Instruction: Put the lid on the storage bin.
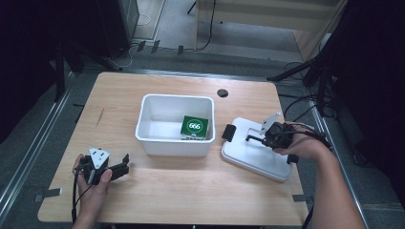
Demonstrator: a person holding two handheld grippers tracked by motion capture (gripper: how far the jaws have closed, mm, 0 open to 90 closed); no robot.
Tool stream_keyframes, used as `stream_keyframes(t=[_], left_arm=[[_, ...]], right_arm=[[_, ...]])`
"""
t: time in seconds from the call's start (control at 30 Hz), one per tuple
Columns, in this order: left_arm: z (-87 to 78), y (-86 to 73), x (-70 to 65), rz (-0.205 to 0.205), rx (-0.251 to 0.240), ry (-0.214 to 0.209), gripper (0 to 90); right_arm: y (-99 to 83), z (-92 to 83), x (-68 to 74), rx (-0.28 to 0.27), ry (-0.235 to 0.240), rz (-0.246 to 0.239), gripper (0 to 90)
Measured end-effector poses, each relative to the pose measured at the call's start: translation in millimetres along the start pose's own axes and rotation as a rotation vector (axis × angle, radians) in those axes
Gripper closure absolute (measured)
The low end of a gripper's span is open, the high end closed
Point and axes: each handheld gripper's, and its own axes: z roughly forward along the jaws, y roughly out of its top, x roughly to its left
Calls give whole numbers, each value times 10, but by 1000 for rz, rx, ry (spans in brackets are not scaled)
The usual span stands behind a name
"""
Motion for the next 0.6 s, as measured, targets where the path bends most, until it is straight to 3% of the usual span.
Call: stream_keyframes(t=[0.17, 0.6], left_arm=[[-1, 0, 1, 2, 0, 2, 67], [-5, -1, -1, 2, 0, 2, 67]], right_arm=[[9, -166, -44, -42, -24, -7, 861], [96, -632, -148, -58, -69, -46, 861]])
